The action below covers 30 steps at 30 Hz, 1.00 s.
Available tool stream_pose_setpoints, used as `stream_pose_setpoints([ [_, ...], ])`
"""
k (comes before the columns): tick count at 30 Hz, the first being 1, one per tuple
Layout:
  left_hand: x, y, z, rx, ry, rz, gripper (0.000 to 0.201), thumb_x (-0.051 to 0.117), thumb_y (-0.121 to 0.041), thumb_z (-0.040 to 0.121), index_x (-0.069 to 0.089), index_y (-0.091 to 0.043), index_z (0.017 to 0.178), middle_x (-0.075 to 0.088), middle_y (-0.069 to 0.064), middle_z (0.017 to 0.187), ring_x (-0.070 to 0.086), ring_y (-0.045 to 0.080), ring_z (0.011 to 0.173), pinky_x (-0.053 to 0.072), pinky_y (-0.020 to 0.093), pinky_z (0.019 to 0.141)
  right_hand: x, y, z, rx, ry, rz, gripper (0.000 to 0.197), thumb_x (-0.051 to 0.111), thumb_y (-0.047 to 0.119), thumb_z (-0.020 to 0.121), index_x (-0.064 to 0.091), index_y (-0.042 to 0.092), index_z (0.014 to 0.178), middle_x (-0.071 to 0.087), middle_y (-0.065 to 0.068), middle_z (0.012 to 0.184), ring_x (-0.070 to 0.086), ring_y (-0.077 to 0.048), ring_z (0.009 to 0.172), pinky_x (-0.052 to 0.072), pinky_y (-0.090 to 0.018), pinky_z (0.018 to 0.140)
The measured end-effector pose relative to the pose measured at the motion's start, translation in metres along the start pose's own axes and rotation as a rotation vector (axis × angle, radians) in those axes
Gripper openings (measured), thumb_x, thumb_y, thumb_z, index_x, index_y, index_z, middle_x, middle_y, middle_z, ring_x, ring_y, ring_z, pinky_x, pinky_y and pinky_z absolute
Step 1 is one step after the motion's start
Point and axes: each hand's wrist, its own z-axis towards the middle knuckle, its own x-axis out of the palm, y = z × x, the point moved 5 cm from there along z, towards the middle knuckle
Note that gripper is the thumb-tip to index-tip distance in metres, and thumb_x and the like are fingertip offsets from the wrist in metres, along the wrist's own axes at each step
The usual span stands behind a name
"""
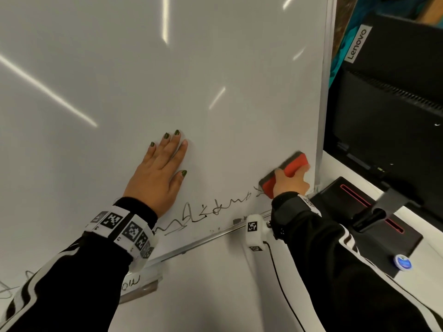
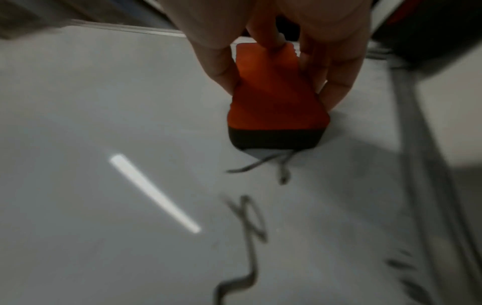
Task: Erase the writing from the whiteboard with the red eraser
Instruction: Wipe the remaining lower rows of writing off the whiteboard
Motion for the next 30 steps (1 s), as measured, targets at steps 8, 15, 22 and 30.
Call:
stream_pose_setpoints([
  [8, 0.003, 0.001, -0.004, 0.002, -0.012, -0.016, 0.058, 0.026, -0.032, 0.092, 0.021, -0.011, 0.146, 0.013, 0.002, 0.153, 0.007, 0.012, 0.140, -0.004, 0.023, 0.115, 0.011, -0.009, -0.020, 0.020, 0.045, -0.025, 0.085, 0.057, 0.032, 0.089, -0.003, 0.027, 0.149, 0.033, -0.022, 0.133, 0.045, -0.041, 0.112, 0.037, -0.044, 0.097],
  [15, 0.000, 0.008, -0.009, 0.003, 0.016, -0.010, 0.058, 0.023, -0.032, 0.093, 0.016, -0.013, 0.147, 0.011, -0.001, 0.153, 0.008, 0.011, 0.141, -0.001, 0.023, 0.115, -0.014, -0.031, -0.007, -0.056, 0.018, -0.023, 0.092, 0.066, 0.026, 0.083, 0.003, 0.032, 0.149, 0.038, -0.017, 0.133, 0.047, -0.038, 0.112, 0.039, -0.049, 0.100],
  [22, 0.002, 0.008, -0.015, -0.027, 0.001, -0.022, 0.059, 0.024, -0.033, 0.093, 0.016, -0.011, 0.147, 0.008, -0.002, 0.153, 0.005, 0.008, 0.140, -0.004, 0.021, 0.114, 0.020, -0.002, -0.056, -0.506, 0.171, -0.088, 0.096, 0.067, 0.009, 0.080, 0.004, 0.032, 0.149, 0.033, -0.003, 0.117, 0.044, -0.020, 0.100, 0.037, -0.027, 0.094],
  [30, -0.004, 0.020, -0.028, -0.053, 0.004, 0.010, 0.058, 0.023, -0.033, 0.093, 0.014, -0.014, 0.147, 0.010, -0.002, 0.153, 0.004, 0.009, 0.140, -0.005, 0.021, 0.114, -0.014, 0.004, -0.024, -0.764, 0.109, -0.343, 0.084, 0.062, -0.006, 0.075, 0.030, 0.031, 0.143, 0.039, -0.014, 0.123, 0.042, -0.032, 0.112, 0.035, -0.040, 0.100],
])
